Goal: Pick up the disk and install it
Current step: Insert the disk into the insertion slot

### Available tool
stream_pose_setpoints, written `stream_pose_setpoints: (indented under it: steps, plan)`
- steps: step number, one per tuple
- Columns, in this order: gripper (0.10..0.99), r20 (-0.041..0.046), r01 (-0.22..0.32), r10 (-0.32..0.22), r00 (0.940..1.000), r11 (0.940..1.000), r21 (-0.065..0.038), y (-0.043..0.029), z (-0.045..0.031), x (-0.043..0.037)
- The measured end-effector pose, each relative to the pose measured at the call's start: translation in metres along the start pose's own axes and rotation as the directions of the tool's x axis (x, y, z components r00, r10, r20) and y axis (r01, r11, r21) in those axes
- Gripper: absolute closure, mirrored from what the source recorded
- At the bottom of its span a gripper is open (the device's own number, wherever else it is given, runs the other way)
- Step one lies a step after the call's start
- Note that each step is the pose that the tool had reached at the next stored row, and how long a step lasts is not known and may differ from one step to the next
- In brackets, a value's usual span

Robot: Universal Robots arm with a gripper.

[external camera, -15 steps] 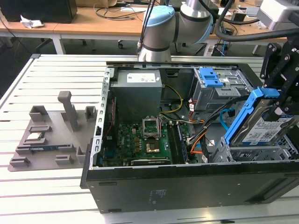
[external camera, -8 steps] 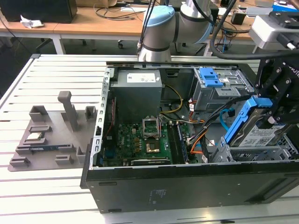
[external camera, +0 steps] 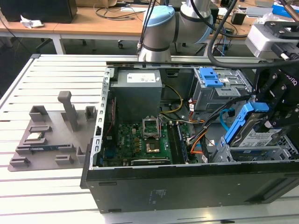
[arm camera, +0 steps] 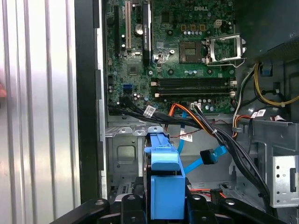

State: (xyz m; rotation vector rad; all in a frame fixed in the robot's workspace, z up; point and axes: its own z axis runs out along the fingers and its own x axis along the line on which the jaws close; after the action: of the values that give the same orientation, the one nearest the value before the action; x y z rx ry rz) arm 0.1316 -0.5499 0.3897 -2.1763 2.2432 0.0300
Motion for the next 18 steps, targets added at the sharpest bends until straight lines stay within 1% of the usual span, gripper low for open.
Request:
stream_pose_setpoints:
  steps: [5,6,11,12,15,18]
  plan:
    - [0.71,0.0003,0.0,0.0,1.0,1.0,0.0,0.0,0.0,0.0]
    - [0.647,0.0002,0.0,0.0,1.0,1.0,0.0,0.0,0.0,0.0]
    - [0.659,0.0006,0.0,0.0,1.0,1.0,0.0,0.0,0.0,0.0]
    - [0.792,0.0007,0.0,0.0,1.0,1.0,0.0,0.0,0.0,0.0]
    - [0.969,0.0008,0.0,0.0,1.0,1.0,0.0,0.0,0.0,0.0]
    - [0.98,0.0011,0.0,0.0,1.0,1.0,0.0,0.0,0.0,0.0]
